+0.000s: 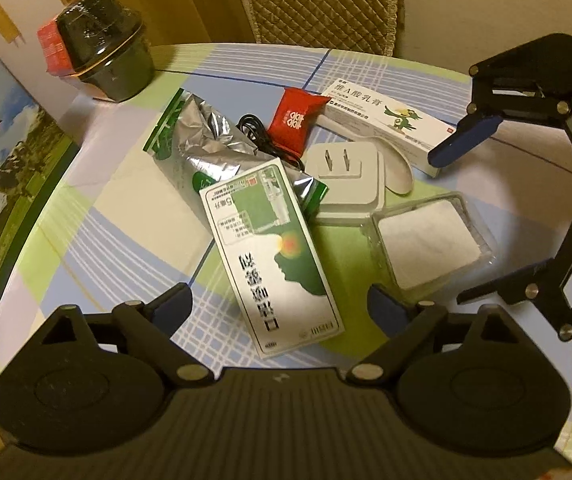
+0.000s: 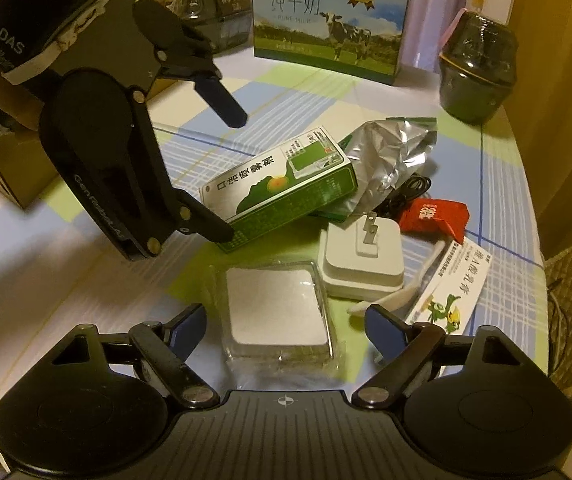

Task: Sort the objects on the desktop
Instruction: 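Grasp the green-and-white box with left tool while right grasps the clear white-pad packet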

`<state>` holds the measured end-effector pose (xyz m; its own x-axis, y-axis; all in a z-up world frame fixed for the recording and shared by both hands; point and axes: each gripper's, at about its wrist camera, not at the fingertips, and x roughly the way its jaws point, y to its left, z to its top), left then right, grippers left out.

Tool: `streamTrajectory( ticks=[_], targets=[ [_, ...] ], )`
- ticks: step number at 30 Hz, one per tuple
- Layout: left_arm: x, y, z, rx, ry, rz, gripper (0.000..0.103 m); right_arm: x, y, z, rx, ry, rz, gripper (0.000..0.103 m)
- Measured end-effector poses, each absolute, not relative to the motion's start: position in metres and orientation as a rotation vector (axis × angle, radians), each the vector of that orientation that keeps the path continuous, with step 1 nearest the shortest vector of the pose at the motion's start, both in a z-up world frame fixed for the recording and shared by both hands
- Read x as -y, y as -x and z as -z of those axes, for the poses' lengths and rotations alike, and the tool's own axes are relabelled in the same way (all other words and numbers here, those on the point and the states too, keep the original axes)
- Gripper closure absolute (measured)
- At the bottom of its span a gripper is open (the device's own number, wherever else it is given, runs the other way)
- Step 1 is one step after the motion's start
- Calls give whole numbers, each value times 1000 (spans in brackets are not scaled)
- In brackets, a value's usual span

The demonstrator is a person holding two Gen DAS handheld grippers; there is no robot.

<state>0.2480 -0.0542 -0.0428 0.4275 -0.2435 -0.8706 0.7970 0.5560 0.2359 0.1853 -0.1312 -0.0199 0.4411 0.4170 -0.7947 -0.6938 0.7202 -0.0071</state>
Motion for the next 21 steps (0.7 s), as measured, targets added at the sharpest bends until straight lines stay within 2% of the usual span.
streamTrajectory(
  ticks=[7, 11, 14, 16, 18, 21],
  targets=[
    [63, -259, 60, -916, -764, 744, 15, 125, -192, 28, -882, 379, -725, 20],
    [61, -265, 66, -926, -741, 730, 26, 124, -196, 34, -897, 375, -727, 22],
    [59, -266, 67, -928, -717, 731, 31, 122, -197, 36, -903, 375, -731, 29],
    [60, -265, 68, -928, -714, 735, 42, 121, -198, 38, -910, 367, -735, 37],
    [60, -265, 67, -928, -712, 728, 43, 121, -197, 38, -913, 359, -734, 45],
    [58, -262, 65, -936, -687, 715, 49, 123, -194, 36, -920, 339, -719, 48]
  ],
)
